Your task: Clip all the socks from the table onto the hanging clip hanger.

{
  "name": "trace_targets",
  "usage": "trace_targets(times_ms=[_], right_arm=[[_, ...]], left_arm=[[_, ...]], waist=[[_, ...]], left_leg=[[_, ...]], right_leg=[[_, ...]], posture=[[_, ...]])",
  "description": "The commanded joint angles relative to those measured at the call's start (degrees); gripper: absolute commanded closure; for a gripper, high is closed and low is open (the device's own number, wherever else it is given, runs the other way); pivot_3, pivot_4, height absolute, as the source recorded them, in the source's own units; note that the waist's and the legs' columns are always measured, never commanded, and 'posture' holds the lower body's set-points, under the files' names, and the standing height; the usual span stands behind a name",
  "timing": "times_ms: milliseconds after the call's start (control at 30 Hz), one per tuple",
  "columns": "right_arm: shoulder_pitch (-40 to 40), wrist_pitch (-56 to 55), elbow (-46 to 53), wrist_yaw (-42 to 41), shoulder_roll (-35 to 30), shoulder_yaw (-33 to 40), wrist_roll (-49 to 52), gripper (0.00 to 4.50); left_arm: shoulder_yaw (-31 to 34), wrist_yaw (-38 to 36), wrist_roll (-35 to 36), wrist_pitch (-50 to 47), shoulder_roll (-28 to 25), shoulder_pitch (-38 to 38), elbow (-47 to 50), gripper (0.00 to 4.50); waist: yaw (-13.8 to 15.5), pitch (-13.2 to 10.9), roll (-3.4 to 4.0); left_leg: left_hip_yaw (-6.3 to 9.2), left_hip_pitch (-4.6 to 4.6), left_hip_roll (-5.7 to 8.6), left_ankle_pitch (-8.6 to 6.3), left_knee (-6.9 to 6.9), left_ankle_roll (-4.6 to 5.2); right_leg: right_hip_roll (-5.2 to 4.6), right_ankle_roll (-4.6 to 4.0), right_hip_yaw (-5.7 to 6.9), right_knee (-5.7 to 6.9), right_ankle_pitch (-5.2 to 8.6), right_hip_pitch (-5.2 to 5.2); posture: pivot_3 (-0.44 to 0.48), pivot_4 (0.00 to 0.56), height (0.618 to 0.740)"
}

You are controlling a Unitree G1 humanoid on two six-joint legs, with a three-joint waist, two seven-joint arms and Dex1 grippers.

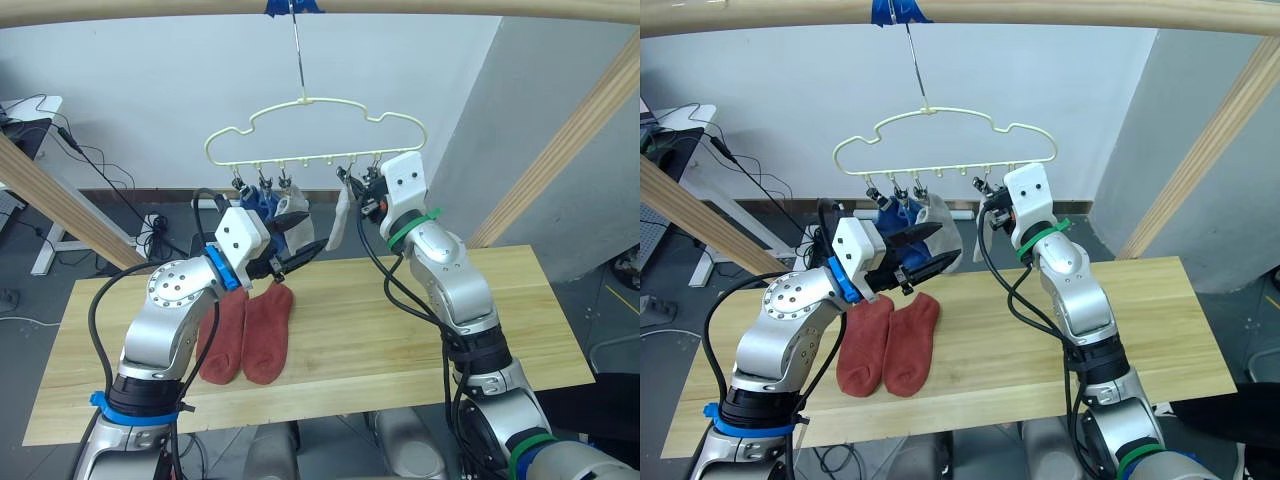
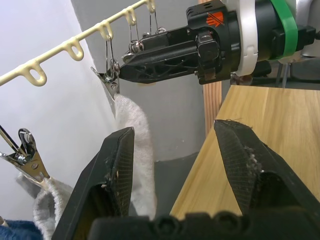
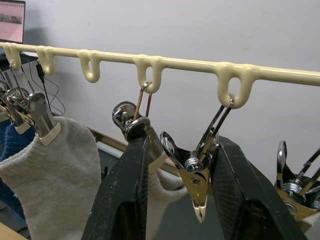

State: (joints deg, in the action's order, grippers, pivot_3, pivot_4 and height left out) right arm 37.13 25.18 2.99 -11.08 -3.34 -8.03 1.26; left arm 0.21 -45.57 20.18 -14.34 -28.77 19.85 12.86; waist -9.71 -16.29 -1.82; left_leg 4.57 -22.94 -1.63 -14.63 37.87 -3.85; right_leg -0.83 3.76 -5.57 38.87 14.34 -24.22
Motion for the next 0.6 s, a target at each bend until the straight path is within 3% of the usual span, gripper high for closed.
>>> trace_targets(times_ms=[33,400,500,600], right_arm=[[1.35,-1.78,1.36,0.38,0.28,0.55,-0.25,2.75],[1.75,-2.58,0.8,0.82,0.26,0.94,-0.16,2.75],[1.76,-2.67,0.75,0.81,0.3,0.96,-0.11,3.3],[1.77,-2.71,0.75,0.78,0.32,0.98,-0.05,4.13]], left_arm=[[-0.35,0.18,0.14,0.82,0.36,-0.25,1.96,1.71],[-0.44,0.17,-0.04,0.91,0.52,-0.52,1.95,1.71],[-0.42,0.24,-0.13,0.91,0.61,-0.65,1.95,1.71],[-0.53,0.64,-0.65,1.19,0.75,-1.31,1.84,1.71]], waist=[[0.0,0.0,0.0],[0.0,0.0,0.0],[0.0,0.0,0.0],[0.0,0.0,0.0]], left_leg=[[0.0,0.0,0.0,0.0,0.0,0.0],[0.0,0.0,0.0,0.0,0.0,0.0],[0.0,0.0,0.0,0.0,0.0,0.0],[0.0,0.0,0.0,0.0,0.0,0.0]], right_leg=[[0.0,0.0,0.0,0.0,0.0,0.0],[0.0,0.0,0.0,0.01,0.0,0.0],[0.0,0.0,0.0,0.01,0.0,0.0],[0.0,0.0,0.0,0.01,0.0,0.0]], posture=[[-0.171,0.211,0.74],[-0.172,0.211,0.74],[-0.172,0.211,0.74],[-0.171,0.211,0.74]])
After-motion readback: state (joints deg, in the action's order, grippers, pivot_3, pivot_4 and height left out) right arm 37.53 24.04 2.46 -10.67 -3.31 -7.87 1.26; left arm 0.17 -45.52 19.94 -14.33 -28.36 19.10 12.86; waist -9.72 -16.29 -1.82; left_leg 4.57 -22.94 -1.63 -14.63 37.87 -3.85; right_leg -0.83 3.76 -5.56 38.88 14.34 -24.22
